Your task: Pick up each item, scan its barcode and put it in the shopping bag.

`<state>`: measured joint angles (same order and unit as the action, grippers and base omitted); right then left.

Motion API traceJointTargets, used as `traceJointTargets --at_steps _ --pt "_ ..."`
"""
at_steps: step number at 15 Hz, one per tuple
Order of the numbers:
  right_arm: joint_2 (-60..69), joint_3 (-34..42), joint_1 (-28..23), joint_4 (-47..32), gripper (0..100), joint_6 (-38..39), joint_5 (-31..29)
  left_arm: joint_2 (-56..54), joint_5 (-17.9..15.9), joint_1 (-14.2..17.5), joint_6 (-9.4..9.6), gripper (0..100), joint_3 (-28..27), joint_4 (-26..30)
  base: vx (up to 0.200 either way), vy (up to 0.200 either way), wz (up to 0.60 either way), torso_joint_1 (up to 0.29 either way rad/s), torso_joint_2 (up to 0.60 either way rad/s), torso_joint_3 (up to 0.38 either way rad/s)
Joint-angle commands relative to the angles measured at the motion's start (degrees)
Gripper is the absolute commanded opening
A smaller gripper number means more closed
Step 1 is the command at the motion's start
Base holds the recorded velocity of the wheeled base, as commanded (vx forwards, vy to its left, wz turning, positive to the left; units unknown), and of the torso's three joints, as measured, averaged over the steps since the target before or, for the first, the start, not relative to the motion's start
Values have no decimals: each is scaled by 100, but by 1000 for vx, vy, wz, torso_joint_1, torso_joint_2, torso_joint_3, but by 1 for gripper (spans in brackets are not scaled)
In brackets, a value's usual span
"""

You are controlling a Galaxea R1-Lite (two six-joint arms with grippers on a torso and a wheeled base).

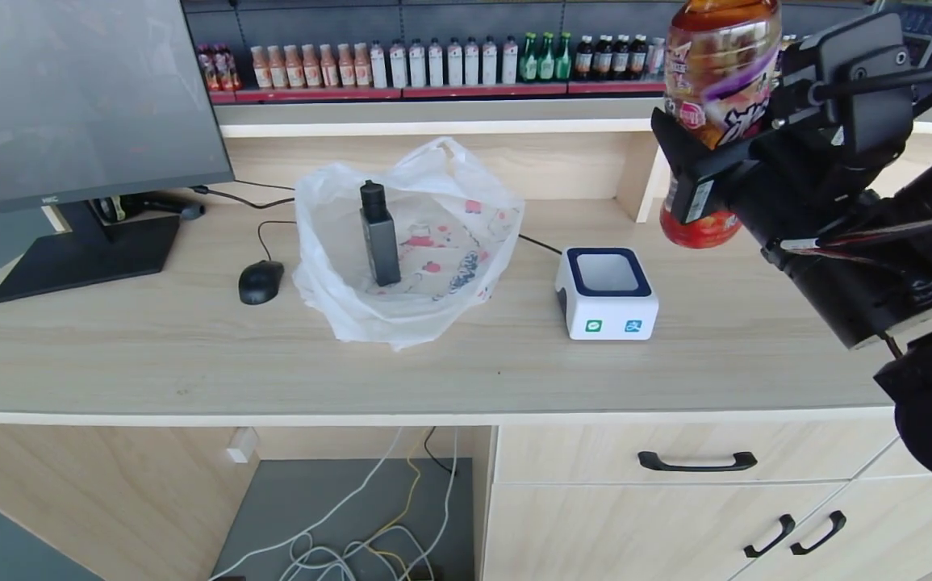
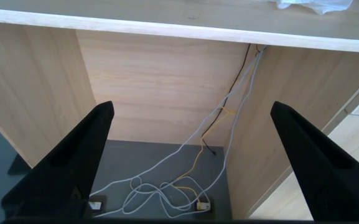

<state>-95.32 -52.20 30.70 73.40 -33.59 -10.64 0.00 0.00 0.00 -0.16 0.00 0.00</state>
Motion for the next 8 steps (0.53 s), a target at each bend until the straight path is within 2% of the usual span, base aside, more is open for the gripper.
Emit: traceJointTargets --at_steps 1,3,4,8 --pt "-119 -9 24 -1 0 -307 440 0 0 0 -2 100 0 0 0 0 0 0 0 0" --pt "-259 8 15 16 0 -474 739 0 0 0 -2 100 0 0 0 0 0 0 0 0" --pt "-303 17 -11 -10 0 -764 1161 0 0 0 -2 100 0 0 0 0 0 0 0 0" --pt "-426 17 -99 -115 0 -1370 1767 0 0 0 -2 100 0 0 0 0 0 0 0 0"
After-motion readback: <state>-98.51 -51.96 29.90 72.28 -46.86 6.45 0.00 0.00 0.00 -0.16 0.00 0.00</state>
